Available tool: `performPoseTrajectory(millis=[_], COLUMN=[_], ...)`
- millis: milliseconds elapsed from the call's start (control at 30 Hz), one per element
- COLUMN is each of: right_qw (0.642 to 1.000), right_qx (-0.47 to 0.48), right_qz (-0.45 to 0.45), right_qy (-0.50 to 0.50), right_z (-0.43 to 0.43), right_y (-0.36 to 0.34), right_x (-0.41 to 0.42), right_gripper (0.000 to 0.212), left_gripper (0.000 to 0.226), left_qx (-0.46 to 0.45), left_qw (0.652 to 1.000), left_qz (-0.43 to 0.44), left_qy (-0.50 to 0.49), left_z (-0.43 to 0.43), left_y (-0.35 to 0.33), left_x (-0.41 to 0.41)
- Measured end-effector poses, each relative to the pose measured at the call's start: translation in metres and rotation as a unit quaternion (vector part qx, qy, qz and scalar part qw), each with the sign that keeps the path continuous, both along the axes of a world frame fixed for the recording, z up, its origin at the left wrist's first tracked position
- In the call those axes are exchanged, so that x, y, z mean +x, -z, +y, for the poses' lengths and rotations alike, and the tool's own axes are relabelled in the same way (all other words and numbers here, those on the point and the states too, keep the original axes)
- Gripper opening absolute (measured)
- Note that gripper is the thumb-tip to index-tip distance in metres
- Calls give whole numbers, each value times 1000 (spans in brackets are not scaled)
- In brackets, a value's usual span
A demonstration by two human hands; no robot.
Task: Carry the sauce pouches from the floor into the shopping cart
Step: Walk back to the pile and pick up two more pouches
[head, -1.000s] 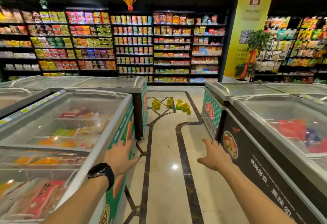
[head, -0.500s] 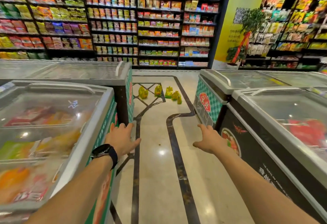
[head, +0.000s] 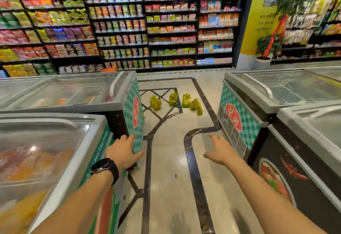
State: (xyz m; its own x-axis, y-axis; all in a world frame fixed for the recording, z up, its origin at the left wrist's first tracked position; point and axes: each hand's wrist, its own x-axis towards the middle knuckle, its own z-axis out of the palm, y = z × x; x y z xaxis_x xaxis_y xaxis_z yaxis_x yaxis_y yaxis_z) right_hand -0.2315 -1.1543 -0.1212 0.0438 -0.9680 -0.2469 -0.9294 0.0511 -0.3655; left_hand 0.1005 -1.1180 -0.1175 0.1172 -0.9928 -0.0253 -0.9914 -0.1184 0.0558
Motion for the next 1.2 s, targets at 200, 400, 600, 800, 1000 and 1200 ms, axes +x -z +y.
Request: performPoseTrajectory(millis=[200, 400, 600, 800, 1000, 1200], right_qw=[1000, 1000, 999, 997, 995, 994], right_qx=[1, 11, 24, 30, 61, 82], right_qz=[-7, 28, 26, 8, -10, -3], right_qy=[-8, 2, 40, 74, 80, 73], right_z=[-154, -299, -421, -555, -723, -874], right_y=[9, 26, 31, 54, 97, 102], right_x=[8, 29, 42, 26, 10, -5], right_gripper=[86, 85, 84, 80, 90, 84], left_gripper=[73, 75, 68, 66, 69, 67], left_qx=[11, 31, 52, 74, 102, 118], left_qw=[1000, 999, 995, 992, 990, 989], left_qz=[5, 32, 68, 74, 56, 56], left_qy=[-11, 26, 52, 76, 79, 69], left_z=[-141, -304, -451, -599, -752, -903], left_y=[15, 43, 53, 72, 106, 102], left_x=[9, 25, 35, 22, 7, -8])
